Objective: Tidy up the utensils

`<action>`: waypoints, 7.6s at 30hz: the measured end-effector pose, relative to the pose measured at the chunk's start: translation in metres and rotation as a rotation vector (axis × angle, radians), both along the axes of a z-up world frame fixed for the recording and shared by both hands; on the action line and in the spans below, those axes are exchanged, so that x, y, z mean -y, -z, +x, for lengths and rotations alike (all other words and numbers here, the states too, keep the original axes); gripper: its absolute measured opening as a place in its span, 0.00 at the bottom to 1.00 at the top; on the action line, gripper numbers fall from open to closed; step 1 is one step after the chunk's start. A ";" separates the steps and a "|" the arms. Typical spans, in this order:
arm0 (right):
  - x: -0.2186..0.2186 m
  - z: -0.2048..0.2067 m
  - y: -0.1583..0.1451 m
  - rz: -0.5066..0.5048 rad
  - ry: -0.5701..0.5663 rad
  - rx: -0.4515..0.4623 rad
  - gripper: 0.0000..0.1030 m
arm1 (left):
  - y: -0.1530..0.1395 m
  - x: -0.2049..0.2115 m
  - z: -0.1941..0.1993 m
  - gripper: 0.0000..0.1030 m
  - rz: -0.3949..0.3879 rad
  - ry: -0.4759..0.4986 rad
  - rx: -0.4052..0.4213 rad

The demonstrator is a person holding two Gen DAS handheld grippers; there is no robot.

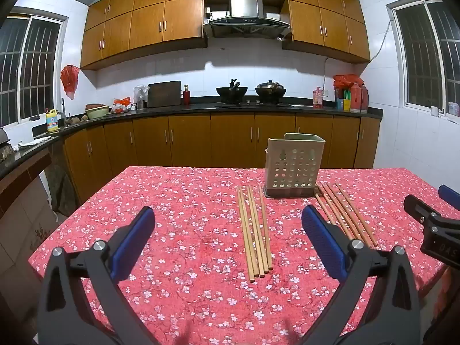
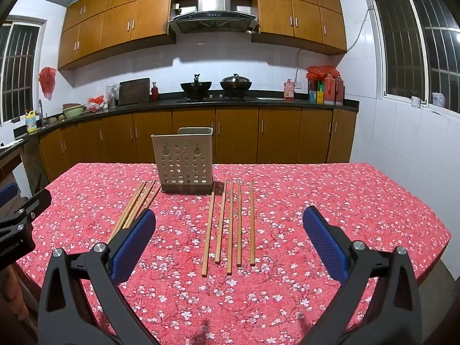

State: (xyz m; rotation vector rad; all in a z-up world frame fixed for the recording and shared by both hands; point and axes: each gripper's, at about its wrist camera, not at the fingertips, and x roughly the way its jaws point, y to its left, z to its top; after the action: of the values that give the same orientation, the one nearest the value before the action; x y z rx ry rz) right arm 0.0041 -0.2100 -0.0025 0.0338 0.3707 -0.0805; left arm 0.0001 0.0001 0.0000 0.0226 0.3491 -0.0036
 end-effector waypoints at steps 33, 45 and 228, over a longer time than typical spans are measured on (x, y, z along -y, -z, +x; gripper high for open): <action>0.000 -0.001 0.000 0.003 0.000 0.000 0.98 | 0.000 0.000 0.000 0.96 0.005 0.001 0.005; 0.001 -0.001 0.001 0.004 0.000 -0.001 0.98 | 0.000 0.000 0.000 0.96 0.004 0.001 0.004; 0.076 0.165 -0.112 0.146 0.014 0.098 0.07 | -0.130 -0.059 0.198 0.07 -0.125 0.059 -0.009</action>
State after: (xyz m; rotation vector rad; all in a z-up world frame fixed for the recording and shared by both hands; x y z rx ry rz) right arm 0.1694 -0.2856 0.1096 0.1842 0.2774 -0.0656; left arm 0.1982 0.0595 0.1298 -0.0904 0.3566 -0.0843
